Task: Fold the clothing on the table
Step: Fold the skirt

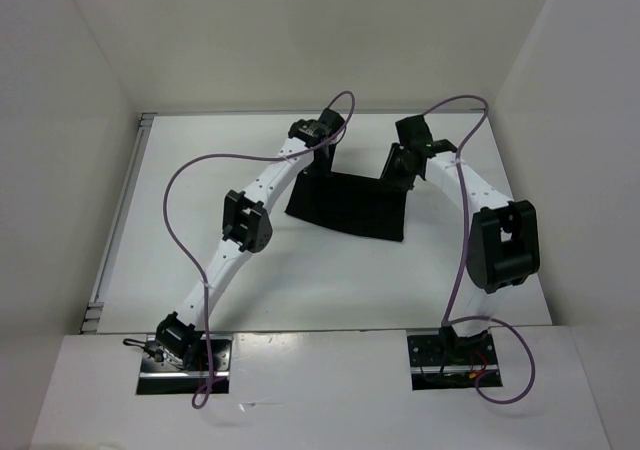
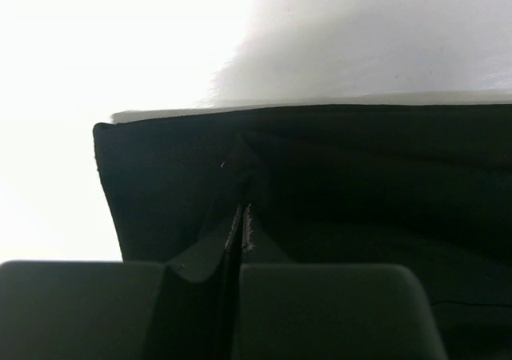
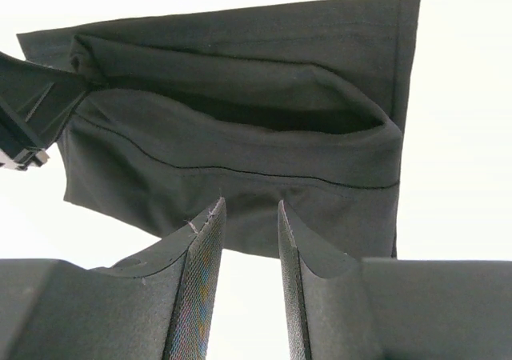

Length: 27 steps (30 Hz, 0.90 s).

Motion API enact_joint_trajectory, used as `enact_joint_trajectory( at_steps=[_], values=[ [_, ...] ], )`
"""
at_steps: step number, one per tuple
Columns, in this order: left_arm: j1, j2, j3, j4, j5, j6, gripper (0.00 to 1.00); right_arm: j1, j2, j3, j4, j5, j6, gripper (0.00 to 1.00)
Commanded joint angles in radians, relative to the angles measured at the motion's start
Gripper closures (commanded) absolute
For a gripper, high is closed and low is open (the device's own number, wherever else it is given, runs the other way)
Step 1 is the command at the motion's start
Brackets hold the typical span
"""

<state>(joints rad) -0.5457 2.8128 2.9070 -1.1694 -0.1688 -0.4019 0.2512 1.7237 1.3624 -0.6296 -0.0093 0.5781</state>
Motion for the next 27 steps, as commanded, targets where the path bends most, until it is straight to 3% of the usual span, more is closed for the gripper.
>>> enact_joint_trajectory(
  at_steps=[1, 6, 18, 27],
  values=[
    [-0.003, -0.055, 0.053, -0.029, -0.034, -0.018, 1.00, 0.000, -0.056, -0.026, -0.007, 0.040, -0.004, 0.62],
    [-0.003, -0.131, 0.054, -0.018, -0.061, -0.018, 1.00, -0.032, -0.056, -0.048, 0.002, 0.040, -0.004, 0.62],
    [-0.003, -0.122, 0.044, -0.047, -0.167, -0.028, 1.00, -0.064, 0.026, -0.051, 0.036, 0.017, -0.024, 0.61],
    [-0.003, -0.092, 0.044, -0.056, -0.167, -0.028, 1.00, -0.064, 0.102, -0.025, 0.050, 0.075, -0.035, 0.61]
  ],
)
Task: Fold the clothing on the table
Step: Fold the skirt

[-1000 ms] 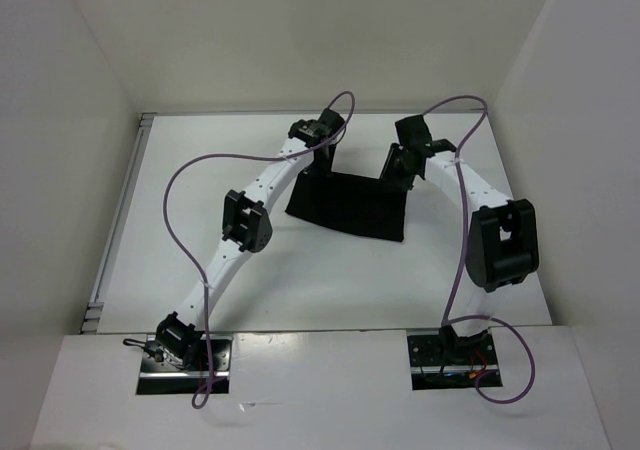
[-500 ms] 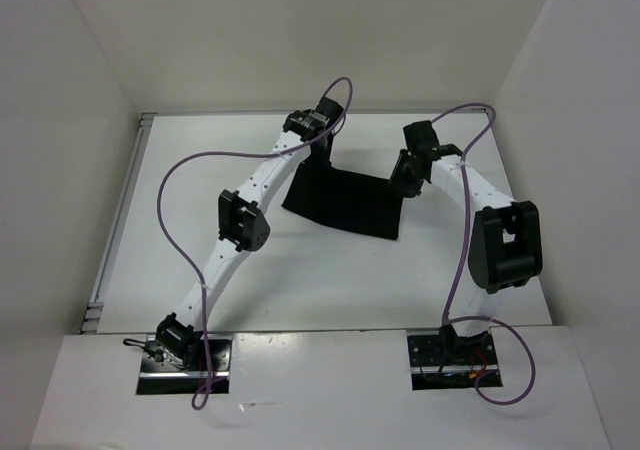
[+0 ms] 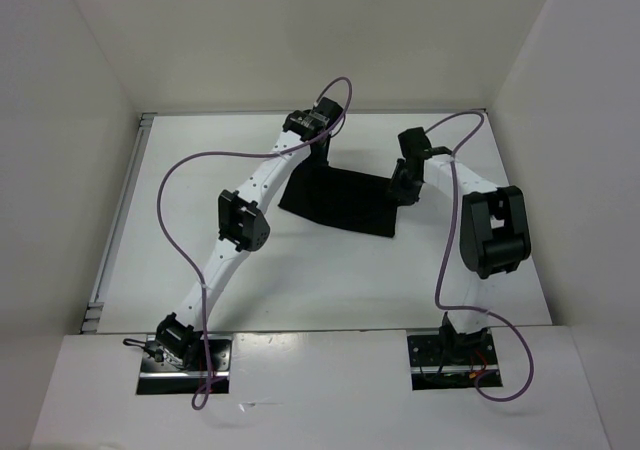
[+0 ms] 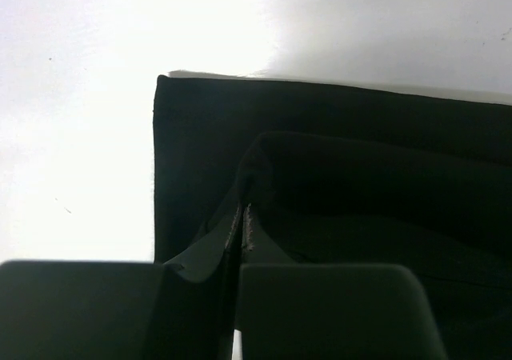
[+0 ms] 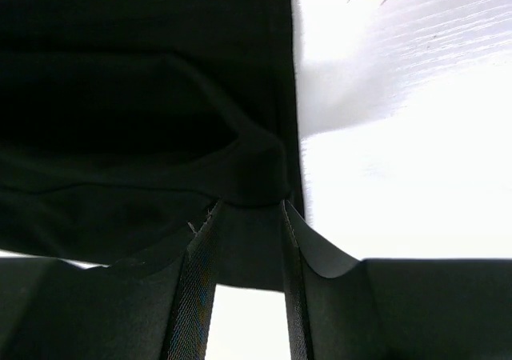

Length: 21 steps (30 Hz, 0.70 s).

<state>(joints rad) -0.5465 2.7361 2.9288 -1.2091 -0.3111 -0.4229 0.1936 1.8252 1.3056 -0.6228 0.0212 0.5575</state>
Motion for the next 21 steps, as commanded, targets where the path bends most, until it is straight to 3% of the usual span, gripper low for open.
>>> enact_joint_trajectory(
  at_steps=[1, 6, 21],
  values=[
    [-0.003, -0.015, 0.023, -0.017, -0.025, -0.007, 1.00, -0.016, 0.012, 0.032, 0.043, 0.045, -0.014, 0.61],
    [-0.003, 0.005, 0.023, -0.027, -0.025, -0.007, 1.00, -0.049, 0.078, 0.084, 0.061, 0.013, -0.025, 0.65],
    [0.036, 0.086, 0.003, -0.037, -0.045, -0.025, 1.00, -0.068, 0.269, 0.254, 0.071, 0.023, -0.025, 0.65]
  ],
)
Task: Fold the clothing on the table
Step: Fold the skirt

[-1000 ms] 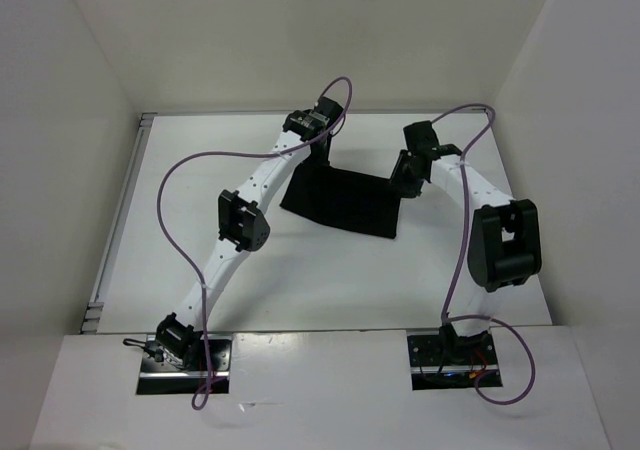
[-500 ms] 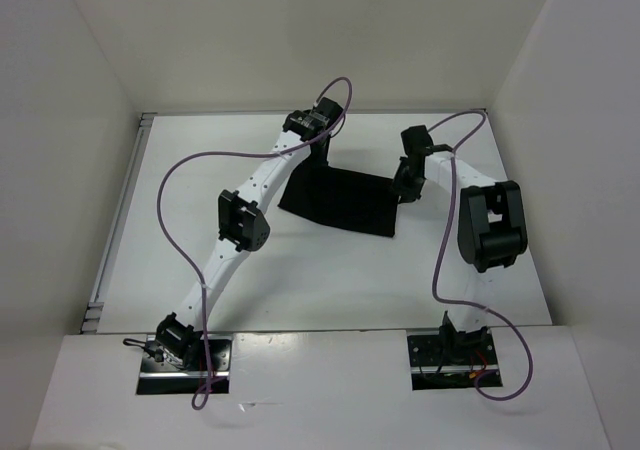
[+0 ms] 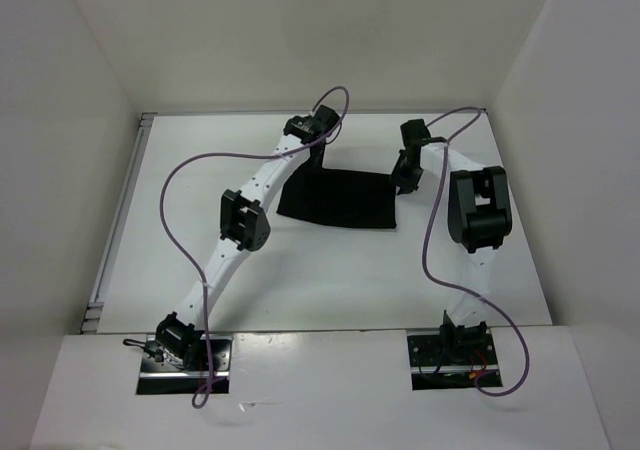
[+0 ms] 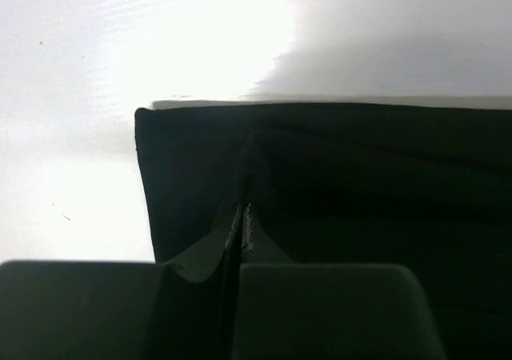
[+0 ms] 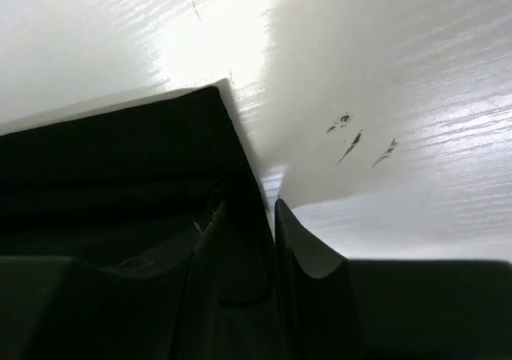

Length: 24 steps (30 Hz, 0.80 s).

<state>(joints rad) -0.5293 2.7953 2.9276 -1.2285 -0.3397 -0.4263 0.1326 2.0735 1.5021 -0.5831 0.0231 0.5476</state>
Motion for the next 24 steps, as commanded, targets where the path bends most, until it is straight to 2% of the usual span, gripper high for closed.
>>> enact_joint_trajectory(
  at_steps=[1, 3, 6, 8, 10, 12, 14, 19, 24],
  values=[
    [0.018, 0.036, 0.004, -0.017, -0.016, -0.022, 1.00, -0.016, 0.034, 0.067, 0.022, 0.021, -0.015, 0.65],
    [0.028, 0.036, 0.004, -0.017, -0.016, -0.022, 1.00, -0.025, 0.043, 0.067, 0.022, 0.009, -0.024, 0.65],
    [0.049, 0.036, 0.022, -0.017, -0.016, -0.022, 0.84, -0.053, 0.022, 0.067, 0.043, -0.041, -0.034, 0.65],
    [0.064, 0.000, 0.022, -0.017, -0.016, -0.022, 0.79, -0.077, -0.013, 0.067, 0.054, -0.096, -0.034, 0.65],
    [0.080, -0.036, 0.022, -0.008, -0.016, -0.022, 0.62, -0.091, -0.042, 0.058, 0.064, -0.123, -0.043, 0.65],
    [0.106, -0.075, 0.022, -0.008, -0.004, -0.022, 0.51, -0.102, -0.093, 0.058, 0.065, -0.149, -0.043, 0.64],
    [0.106, -0.106, 0.034, 0.001, 0.021, -0.022, 0.35, -0.102, -0.130, 0.046, 0.065, -0.149, -0.052, 0.64],
    [0.106, -0.241, 0.022, 0.024, 0.088, 0.000, 0.21, -0.102, -0.219, -0.025, 0.042, -0.204, -0.061, 0.61],
    [0.083, -0.319, -0.037, 0.015, 0.125, 0.020, 0.19, -0.102, -0.243, -0.147, 0.051, -0.293, -0.080, 0.60]
  ],
)
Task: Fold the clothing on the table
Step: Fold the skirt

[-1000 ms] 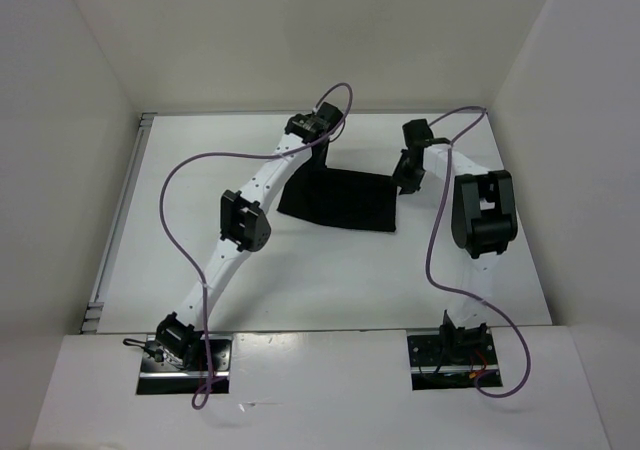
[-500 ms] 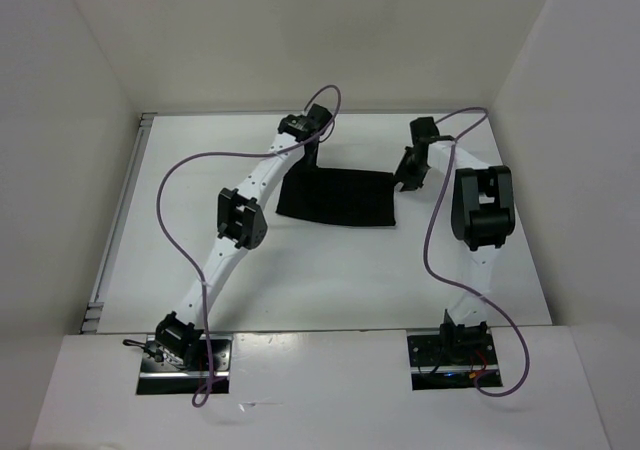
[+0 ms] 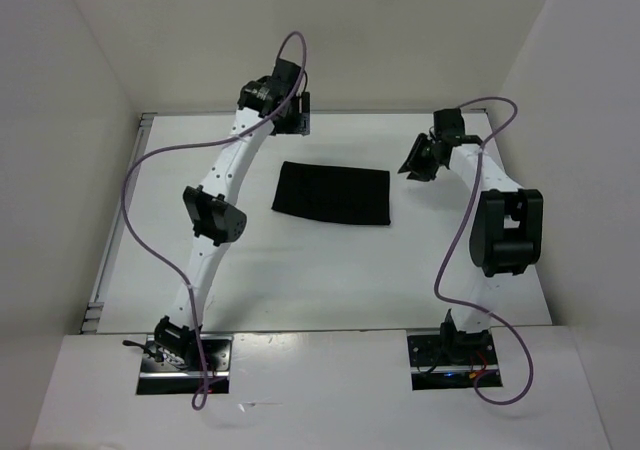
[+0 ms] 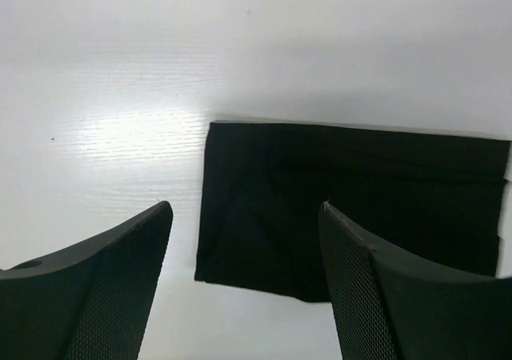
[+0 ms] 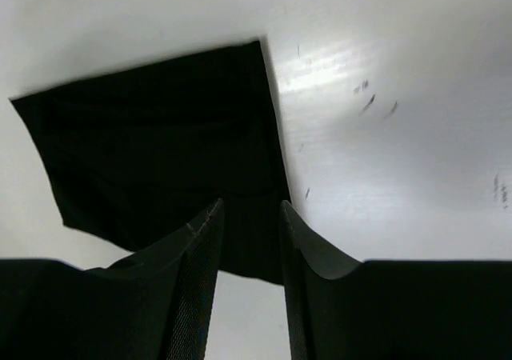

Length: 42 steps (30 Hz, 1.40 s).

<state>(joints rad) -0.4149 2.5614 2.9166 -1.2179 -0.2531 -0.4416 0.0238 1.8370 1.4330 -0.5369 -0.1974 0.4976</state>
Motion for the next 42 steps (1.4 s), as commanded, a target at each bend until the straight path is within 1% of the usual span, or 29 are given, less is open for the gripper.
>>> enact_joint_trajectory(
  at_steps=[1, 4, 7, 11, 13, 21, 24, 25, 26, 27, 29, 31, 33, 35, 36, 37, 38, 40, 41, 42],
  values=[
    [-0.054, -0.099, -0.039, -0.005, 0.038, 0.035, 0.19, 0.007, 0.002, -0.094, 0.005, -0.101, -0.030, 0.60],
    [-0.097, -0.110, -0.095, 0.006, 0.052, 0.044, 0.19, 0.016, 0.013, -0.129, 0.014, -0.122, -0.039, 0.60],
    [-0.131, -0.099, -0.106, 0.006, 0.072, 0.053, 0.19, 0.025, 0.038, -0.151, 0.034, -0.146, -0.048, 0.60],
    [-0.151, -0.079, -0.106, 0.015, 0.101, 0.053, 0.19, 0.034, 0.109, -0.151, 0.052, -0.212, -0.048, 0.60],
    [-0.151, -0.067, -0.106, 0.015, 0.120, 0.053, 0.19, 0.034, 0.131, -0.151, 0.052, -0.223, -0.048, 0.59],
    [-0.151, -0.015, -0.097, 0.015, 0.110, 0.053, 0.19, 0.065, 0.206, -0.131, 0.061, -0.214, -0.039, 0.59],
    [-0.151, -0.015, -0.097, 0.015, 0.110, 0.053, 0.19, 0.065, 0.215, -0.131, 0.092, -0.266, -0.030, 0.59],
    [-0.151, -0.015, -0.097, 0.015, 0.110, 0.053, 0.19, 0.065, 0.215, -0.131, 0.106, -0.278, -0.030, 0.61],
    [-0.151, -0.015, -0.088, 0.015, 0.110, 0.053, 0.19, 0.065, 0.215, -0.131, 0.120, -0.287, -0.030, 0.75],
    [-0.151, -0.015, -0.088, 0.015, 0.110, 0.053, 0.19, 0.065, 0.215, -0.131, 0.129, -0.298, -0.021, 0.85],
    [-0.151, -0.015, -0.088, 0.015, 0.120, 0.053, 0.19, 0.065, 0.215, -0.131, 0.129, -0.284, -0.010, 1.00],
    [-0.151, -0.015, -0.088, 0.015, 0.138, 0.053, 0.19, 0.065, 0.205, -0.131, 0.115, -0.228, 0.001, 1.00],
    [-0.151, -0.015, -0.111, 0.027, 0.231, 0.043, 0.19, 0.065, 0.196, -0.140, 0.068, -0.179, 0.001, 1.00],
    [-0.163, -0.015, -0.167, 0.066, 0.296, 0.043, 0.22, 0.054, 0.171, -0.151, 0.040, -0.094, 0.010, 1.00],
    [-0.182, -0.029, -0.198, 0.089, 0.296, 0.043, 0.22, 0.044, 0.160, -0.173, 0.011, -0.064, 0.021, 1.00],
    [-0.192, -0.044, -0.286, 0.116, 0.296, 0.043, 0.22, 0.044, 0.134, -0.174, 0.000, -0.013, 0.021, 1.00],
    [-0.193, -0.088, -0.344, 0.188, 0.307, 0.043, 0.23, 0.030, 0.117, -0.192, -0.009, 0.012, 0.021, 1.00],
    [-0.205, -0.137, -0.462, 0.262, 0.336, 0.031, 0.23, 0.019, 0.065, -0.216, -0.044, 0.068, 0.030, 1.00],
    [-0.205, -0.188, -0.570, 0.327, 0.362, 0.030, 0.23, 0.005, 0.048, -0.217, -0.058, 0.081, 0.030, 1.00],
    [-0.205, -0.210, -0.614, 0.352, 0.362, 0.017, 0.24, -0.004, 0.033, -0.241, -0.075, 0.093, 0.030, 1.00]
  ],
)
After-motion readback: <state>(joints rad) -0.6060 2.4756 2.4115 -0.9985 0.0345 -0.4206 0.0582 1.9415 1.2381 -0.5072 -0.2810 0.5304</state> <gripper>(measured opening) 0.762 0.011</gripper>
